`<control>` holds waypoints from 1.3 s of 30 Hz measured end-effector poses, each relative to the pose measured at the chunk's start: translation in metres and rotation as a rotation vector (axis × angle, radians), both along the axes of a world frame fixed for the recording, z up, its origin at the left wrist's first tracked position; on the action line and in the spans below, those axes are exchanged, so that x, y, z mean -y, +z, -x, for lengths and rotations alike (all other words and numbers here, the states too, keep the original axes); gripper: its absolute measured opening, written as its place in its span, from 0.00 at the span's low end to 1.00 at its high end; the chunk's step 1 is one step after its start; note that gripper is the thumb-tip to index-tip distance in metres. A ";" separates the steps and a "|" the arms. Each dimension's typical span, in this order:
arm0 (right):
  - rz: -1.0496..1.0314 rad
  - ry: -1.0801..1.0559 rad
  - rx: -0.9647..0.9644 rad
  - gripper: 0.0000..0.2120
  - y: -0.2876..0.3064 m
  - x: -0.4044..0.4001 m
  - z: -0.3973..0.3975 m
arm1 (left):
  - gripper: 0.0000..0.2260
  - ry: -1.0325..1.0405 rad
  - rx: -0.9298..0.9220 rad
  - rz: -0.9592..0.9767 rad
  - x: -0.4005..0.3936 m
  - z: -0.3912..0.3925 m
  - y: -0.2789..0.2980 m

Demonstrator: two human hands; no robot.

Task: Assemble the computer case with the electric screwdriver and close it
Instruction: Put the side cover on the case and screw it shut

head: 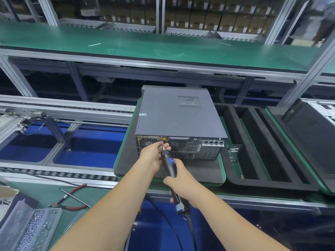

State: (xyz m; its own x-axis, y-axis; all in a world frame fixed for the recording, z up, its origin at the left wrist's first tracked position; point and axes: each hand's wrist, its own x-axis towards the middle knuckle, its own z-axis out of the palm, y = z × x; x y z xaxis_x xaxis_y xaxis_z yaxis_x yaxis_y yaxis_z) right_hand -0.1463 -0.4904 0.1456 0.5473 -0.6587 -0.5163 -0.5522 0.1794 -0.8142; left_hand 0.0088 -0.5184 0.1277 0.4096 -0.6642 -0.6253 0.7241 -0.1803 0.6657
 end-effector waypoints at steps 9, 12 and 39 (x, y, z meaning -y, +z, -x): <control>0.053 -0.006 0.021 0.32 0.000 0.005 0.003 | 0.07 0.056 -0.048 0.021 0.013 0.004 0.002; 0.043 -0.004 0.015 0.32 0.001 0.007 0.004 | 0.07 0.076 -0.057 0.012 0.015 0.004 0.001; 0.027 -0.041 0.068 0.33 0.005 0.013 0.002 | 0.09 0.082 -0.144 0.143 0.008 0.008 -0.011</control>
